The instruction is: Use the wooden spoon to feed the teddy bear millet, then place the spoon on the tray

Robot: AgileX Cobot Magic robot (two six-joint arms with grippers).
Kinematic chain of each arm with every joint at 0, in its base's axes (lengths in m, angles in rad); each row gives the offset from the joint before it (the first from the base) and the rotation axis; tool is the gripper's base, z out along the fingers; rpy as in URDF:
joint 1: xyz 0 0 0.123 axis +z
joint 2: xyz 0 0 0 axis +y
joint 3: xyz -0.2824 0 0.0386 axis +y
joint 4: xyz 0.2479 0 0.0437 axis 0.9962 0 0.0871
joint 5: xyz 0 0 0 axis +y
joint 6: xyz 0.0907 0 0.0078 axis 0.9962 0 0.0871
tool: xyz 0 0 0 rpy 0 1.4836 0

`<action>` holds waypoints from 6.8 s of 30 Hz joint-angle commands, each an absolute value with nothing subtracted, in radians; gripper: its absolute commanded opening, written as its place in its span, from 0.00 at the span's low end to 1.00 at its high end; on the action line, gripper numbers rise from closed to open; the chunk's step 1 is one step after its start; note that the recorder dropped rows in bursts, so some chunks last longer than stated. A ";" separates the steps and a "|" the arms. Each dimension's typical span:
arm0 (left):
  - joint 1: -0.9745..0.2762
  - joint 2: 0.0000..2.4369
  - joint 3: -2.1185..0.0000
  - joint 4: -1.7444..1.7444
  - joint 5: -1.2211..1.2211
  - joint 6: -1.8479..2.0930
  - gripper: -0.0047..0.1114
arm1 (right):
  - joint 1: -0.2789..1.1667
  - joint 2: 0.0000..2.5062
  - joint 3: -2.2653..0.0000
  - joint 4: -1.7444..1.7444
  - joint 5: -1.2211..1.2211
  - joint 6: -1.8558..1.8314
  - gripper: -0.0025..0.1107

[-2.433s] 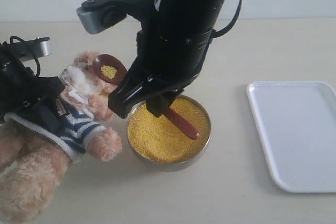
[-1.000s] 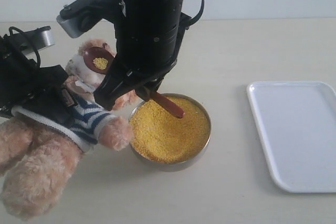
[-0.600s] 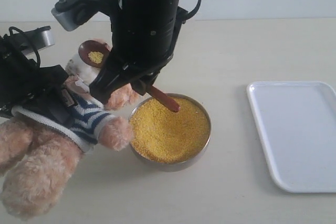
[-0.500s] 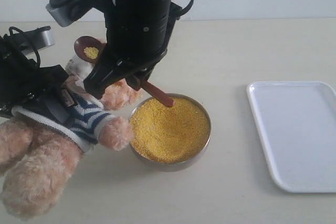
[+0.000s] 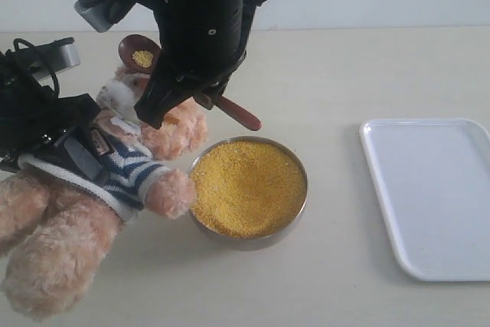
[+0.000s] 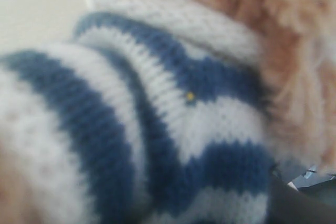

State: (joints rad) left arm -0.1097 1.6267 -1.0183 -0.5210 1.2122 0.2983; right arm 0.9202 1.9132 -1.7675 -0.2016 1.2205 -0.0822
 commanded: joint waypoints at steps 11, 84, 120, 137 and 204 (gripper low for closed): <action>-0.114 1.616 -1.017 -0.554 1.221 0.299 0.07 | 0.953 1.919 -1.776 -0.245 1.221 -0.053 0.02; -0.112 1.611 -1.017 -0.555 1.221 0.315 0.07 | 1.056 1.919 -1.673 -0.561 1.221 0.046 0.02; -0.110 1.568 -1.008 -0.505 1.221 0.304 0.07 | 1.056 1.866 -1.673 -0.519 1.221 0.046 0.02; -0.110 1.568 -0.999 -0.508 1.221 0.304 0.07 | 1.056 1.866 -1.627 -0.512 1.221 0.053 0.02; -0.164 1.542 -0.932 -0.507 1.221 0.307 0.07 | 1.028 1.776 -1.535 -0.330 1.191 0.000 0.02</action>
State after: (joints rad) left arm -0.1580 1.5538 -0.9346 -0.4925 1.2162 0.3082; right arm 1.0245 1.7730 -1.5350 -0.3331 1.2098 0.0083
